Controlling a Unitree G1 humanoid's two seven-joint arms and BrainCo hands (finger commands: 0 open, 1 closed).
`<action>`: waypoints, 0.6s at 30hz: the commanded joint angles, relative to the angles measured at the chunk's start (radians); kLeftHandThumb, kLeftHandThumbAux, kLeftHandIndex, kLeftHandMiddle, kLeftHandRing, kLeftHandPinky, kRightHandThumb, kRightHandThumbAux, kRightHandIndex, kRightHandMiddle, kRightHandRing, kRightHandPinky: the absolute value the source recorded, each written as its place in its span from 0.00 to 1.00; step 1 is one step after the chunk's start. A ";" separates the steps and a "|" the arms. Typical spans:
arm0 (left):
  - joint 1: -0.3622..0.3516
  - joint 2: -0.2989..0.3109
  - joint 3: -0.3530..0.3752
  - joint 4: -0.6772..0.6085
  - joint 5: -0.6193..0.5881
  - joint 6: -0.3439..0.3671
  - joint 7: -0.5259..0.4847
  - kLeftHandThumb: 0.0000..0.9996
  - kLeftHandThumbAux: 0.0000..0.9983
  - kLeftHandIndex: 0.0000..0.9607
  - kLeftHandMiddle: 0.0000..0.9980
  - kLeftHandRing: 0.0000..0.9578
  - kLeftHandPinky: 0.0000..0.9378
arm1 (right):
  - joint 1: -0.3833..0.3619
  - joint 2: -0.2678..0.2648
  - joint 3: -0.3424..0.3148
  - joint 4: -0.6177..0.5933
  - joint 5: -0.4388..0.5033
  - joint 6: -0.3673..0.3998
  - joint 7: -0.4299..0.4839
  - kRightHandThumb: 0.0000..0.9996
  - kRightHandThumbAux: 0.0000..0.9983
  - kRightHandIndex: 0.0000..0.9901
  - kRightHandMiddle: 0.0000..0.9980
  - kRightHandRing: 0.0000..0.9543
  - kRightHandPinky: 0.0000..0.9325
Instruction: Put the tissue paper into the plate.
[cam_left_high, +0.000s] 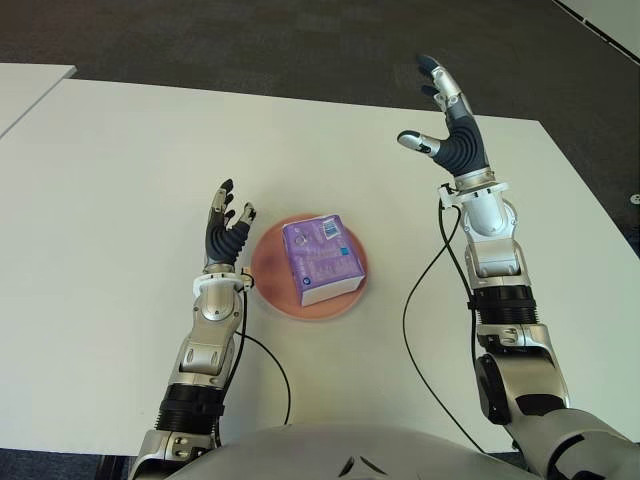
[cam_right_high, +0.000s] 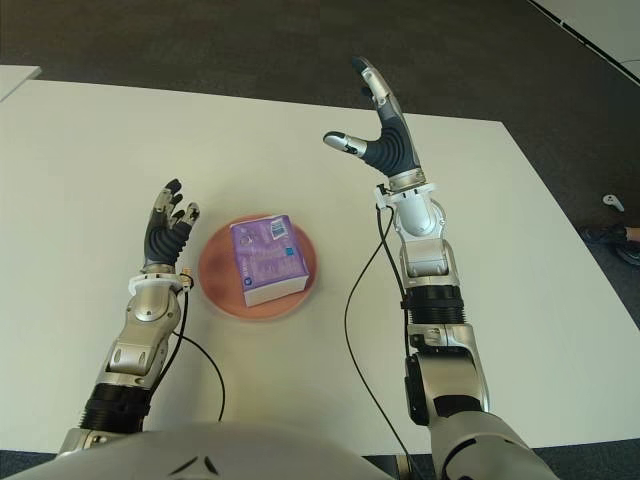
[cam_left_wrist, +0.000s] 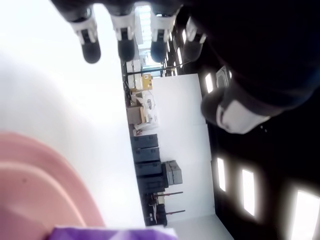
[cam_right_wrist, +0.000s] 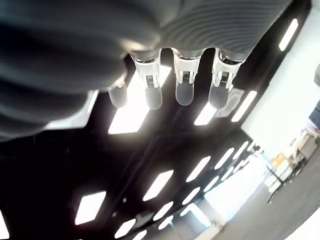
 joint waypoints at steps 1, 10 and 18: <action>0.012 -0.033 -0.002 0.015 -0.005 0.011 0.010 0.00 0.58 0.00 0.00 0.00 0.00 | 0.042 0.062 -0.037 0.004 0.104 -0.040 -0.009 0.05 0.46 0.00 0.00 0.00 0.00; 0.016 -0.026 -0.019 -0.031 -0.031 0.010 -0.029 0.00 0.58 0.00 0.00 0.00 0.00 | 0.213 0.184 -0.044 0.068 0.131 -0.150 -0.057 0.00 0.51 0.00 0.00 0.00 0.00; 0.008 0.007 0.013 0.021 -0.060 -0.020 -0.072 0.00 0.57 0.00 0.00 0.00 0.00 | 0.326 0.292 -0.030 0.098 0.057 -0.210 -0.173 0.00 0.48 0.00 0.00 0.00 0.00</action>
